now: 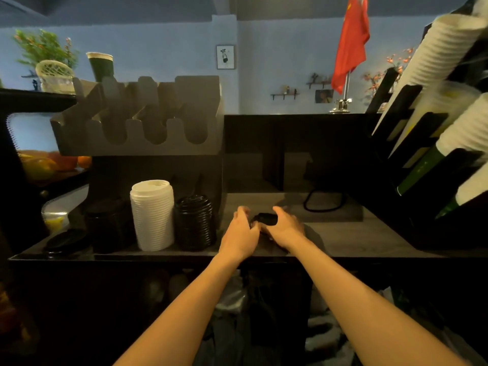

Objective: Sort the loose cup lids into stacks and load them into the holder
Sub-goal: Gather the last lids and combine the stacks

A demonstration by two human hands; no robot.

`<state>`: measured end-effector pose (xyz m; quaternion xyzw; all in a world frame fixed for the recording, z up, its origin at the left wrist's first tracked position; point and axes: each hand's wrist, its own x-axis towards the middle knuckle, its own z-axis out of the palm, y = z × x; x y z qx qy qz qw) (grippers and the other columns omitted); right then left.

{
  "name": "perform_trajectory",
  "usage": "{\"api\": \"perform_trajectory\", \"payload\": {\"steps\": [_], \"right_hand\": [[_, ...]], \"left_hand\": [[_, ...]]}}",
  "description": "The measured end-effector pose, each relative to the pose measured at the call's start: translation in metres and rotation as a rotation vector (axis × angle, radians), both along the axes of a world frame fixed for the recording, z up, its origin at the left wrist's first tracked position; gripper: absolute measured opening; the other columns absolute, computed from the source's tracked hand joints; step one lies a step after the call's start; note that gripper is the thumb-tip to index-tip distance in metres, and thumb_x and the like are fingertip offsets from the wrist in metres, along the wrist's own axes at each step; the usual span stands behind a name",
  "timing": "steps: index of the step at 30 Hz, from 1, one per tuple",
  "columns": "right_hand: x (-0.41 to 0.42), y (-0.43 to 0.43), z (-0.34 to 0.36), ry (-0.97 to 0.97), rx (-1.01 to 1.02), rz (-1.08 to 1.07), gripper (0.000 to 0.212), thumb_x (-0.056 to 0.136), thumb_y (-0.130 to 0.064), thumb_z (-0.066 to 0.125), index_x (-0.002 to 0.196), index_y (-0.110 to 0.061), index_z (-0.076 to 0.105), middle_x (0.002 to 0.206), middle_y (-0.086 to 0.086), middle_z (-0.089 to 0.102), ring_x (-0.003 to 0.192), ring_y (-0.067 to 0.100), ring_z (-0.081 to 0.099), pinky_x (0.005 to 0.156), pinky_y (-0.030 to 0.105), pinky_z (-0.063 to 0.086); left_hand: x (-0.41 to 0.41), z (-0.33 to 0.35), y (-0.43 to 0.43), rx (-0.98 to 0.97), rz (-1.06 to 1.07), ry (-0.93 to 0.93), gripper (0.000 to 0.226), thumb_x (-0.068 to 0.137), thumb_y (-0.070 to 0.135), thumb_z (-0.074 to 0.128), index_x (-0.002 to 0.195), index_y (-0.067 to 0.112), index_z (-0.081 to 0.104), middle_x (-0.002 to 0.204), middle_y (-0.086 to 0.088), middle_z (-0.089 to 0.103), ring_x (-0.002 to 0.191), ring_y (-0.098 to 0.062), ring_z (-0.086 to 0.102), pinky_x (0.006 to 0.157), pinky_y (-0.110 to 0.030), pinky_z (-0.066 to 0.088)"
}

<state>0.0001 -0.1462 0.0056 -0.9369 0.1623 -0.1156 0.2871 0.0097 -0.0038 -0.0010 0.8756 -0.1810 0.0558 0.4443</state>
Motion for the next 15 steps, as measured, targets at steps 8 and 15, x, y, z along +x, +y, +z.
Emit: {"api": "perform_trajectory", "payload": {"steps": [8,15], "right_hand": [[-0.013,0.007,0.002,-0.441,0.01,0.035,0.084,0.084,-0.062,0.067,0.151,-0.02,0.038,0.15,0.0,0.043,0.136,0.021,0.043,0.102,0.035,0.044],[-0.021,0.023,0.001,-0.587,-0.116,0.162,0.078,0.084,-0.049,0.073,0.148,-0.018,0.041,0.145,-0.001,0.045,0.133,0.017,0.043,0.104,0.03,0.043]], "left_hand": [[-0.001,0.006,0.006,-0.39,0.079,0.086,0.053,0.103,0.04,0.053,0.148,0.013,0.04,0.14,-0.006,0.056,0.12,-0.017,0.056,0.092,-0.027,0.042],[-0.012,0.022,0.011,-0.565,0.062,0.094,0.046,0.098,0.032,0.065,0.139,0.014,0.05,0.114,0.01,0.056,0.108,-0.009,0.056,0.084,-0.021,0.049]]}}
